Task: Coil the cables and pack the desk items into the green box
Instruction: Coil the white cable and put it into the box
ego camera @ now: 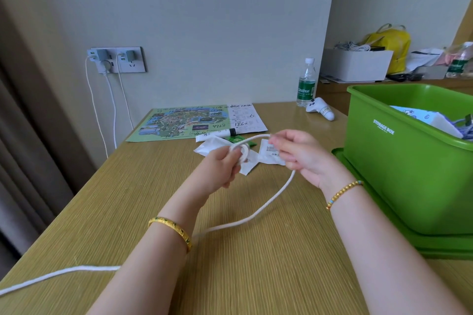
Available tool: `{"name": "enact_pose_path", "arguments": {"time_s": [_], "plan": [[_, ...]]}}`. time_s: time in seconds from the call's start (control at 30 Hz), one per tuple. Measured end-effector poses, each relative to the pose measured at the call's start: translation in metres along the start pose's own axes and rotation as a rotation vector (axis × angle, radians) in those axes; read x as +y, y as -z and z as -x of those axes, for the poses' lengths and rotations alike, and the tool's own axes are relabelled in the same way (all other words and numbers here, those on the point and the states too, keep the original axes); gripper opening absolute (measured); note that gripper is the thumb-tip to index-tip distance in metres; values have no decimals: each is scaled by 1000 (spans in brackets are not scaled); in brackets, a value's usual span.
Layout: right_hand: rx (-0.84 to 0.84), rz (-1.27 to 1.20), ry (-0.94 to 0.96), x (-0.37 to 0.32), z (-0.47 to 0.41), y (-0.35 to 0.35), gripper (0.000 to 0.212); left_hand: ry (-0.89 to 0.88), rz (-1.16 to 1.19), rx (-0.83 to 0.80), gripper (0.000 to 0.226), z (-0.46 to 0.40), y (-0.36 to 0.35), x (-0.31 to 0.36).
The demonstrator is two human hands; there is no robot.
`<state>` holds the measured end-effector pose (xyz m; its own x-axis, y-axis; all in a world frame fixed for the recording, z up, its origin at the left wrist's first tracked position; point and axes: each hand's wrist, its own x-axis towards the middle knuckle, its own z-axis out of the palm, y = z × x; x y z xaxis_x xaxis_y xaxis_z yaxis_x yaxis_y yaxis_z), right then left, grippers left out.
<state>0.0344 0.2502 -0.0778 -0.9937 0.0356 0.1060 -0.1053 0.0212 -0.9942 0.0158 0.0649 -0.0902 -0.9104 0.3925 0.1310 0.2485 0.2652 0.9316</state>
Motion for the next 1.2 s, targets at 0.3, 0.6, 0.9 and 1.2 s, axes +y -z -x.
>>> {"name": "enact_pose_path", "arguments": {"time_s": [0.3,0.6,0.9,1.2], "plan": [[194,-33,-52,0,-2,11,15,-40,348,-210,27,5,2,3],[-386,304,-261,7,10,-20,32,57,871,245,32,-8,9,-3],[-512,451,-297,13,13,-41,34,76,674,343,28,-9,-2,0],[-279,337,-290,4,10,-25,24,67,334,528,25,-14,17,-5]]}}
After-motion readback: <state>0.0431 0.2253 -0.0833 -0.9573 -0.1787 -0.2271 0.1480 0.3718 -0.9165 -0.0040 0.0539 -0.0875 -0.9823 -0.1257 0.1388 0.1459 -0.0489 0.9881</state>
